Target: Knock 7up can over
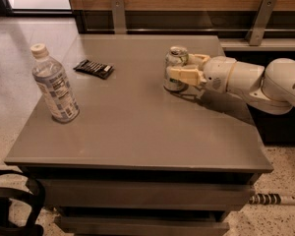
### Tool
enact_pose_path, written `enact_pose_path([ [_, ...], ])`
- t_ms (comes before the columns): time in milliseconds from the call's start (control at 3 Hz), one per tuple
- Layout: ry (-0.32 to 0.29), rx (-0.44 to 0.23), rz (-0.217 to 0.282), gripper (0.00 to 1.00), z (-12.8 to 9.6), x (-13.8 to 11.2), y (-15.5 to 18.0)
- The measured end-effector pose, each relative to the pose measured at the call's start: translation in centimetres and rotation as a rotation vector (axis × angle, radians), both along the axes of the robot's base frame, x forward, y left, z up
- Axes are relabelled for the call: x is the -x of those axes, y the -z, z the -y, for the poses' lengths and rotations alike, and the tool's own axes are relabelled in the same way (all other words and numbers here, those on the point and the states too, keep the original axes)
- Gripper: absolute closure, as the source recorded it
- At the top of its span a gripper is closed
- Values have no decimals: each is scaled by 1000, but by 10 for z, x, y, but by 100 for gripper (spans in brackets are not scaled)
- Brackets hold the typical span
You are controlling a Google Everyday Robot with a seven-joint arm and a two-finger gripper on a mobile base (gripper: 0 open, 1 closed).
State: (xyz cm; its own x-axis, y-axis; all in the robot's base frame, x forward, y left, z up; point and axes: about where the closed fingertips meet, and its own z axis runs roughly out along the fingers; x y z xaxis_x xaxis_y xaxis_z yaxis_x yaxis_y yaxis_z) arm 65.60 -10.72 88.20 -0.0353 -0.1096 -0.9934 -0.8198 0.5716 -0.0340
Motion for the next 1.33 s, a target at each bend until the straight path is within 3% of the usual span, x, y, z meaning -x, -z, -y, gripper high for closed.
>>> enact_pose_path([
  [667, -13, 24, -9, 100, -3, 0, -5],
  [1333, 28, 262, -79, 100, 26, 3, -41],
])
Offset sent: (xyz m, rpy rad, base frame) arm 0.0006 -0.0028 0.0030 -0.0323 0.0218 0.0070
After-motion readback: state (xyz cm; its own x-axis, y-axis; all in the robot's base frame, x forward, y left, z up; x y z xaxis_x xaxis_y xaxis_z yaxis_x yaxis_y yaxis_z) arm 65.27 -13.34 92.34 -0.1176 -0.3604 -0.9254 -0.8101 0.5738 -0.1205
